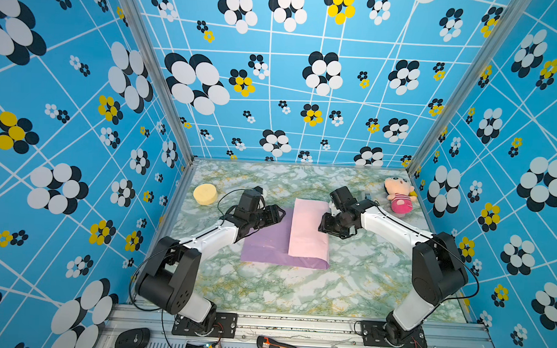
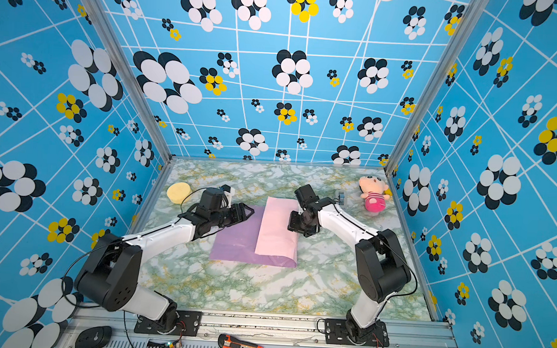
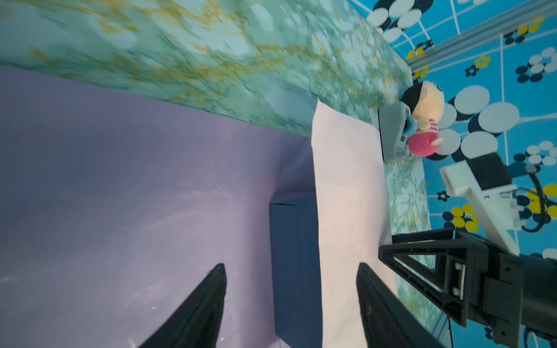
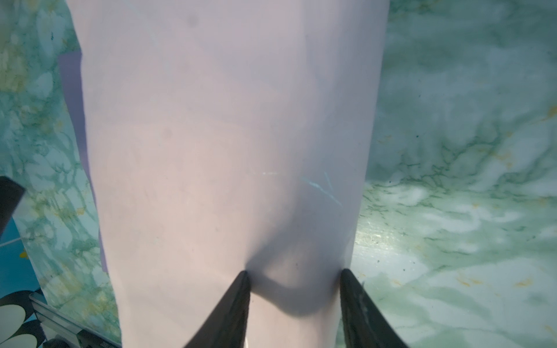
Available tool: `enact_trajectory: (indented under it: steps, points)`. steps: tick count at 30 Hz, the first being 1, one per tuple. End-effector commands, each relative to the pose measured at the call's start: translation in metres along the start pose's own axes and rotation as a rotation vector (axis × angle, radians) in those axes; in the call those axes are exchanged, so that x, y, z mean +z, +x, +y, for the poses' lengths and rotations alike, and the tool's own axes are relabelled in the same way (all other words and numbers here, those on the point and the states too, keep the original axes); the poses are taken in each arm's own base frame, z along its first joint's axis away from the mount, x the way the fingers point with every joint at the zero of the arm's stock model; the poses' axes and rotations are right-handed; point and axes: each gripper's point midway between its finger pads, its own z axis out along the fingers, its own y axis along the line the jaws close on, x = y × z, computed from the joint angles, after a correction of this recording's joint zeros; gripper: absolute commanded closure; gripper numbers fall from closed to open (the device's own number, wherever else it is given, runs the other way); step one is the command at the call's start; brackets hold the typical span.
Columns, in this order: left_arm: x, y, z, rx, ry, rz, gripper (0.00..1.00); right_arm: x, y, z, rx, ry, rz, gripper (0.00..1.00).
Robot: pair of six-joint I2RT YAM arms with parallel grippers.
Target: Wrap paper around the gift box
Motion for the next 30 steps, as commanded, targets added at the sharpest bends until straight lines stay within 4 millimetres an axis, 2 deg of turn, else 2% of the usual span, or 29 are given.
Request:
enact_trajectory:
  steps: [1, 8, 13, 17, 22, 25, 30]
  points:
    - [-0.030, 0.032, 0.062, -0.153, -0.230, 0.059, 0.28, 0.004, 0.008, -0.012, 0.027, 0.058, -0.006, 0.50]
    - [-0.086, 0.080, 0.113, -0.358, -0.424, 0.056, 0.25, 0.005, 0.013, -0.007, -0.021, 0.035, 0.016, 0.50]
    - [-0.100, 0.107, 0.134, -0.479, -0.477, 0.077, 0.26, 0.005, 0.013, -0.002, -0.055, 0.014, 0.025, 0.50]
    - [-0.097, 0.122, 0.144, -0.527, -0.482, 0.094, 0.26, 0.006, 0.014, 0.001, -0.072, -0.003, 0.032, 0.50]
    - [-0.078, 0.126, 0.148, -0.551, -0.405, 0.101, 0.31, 0.006, 0.014, 0.003, -0.091, -0.022, 0.033, 0.49]
    - [-0.067, 0.124, 0.144, -0.546, -0.354, 0.111, 0.38, 0.006, 0.015, 0.004, -0.096, -0.023, 0.034, 0.49]
    - [-0.055, 0.107, 0.135, -0.517, -0.279, 0.073, 0.49, 0.005, 0.014, 0.006, -0.098, -0.035, 0.031, 0.49]
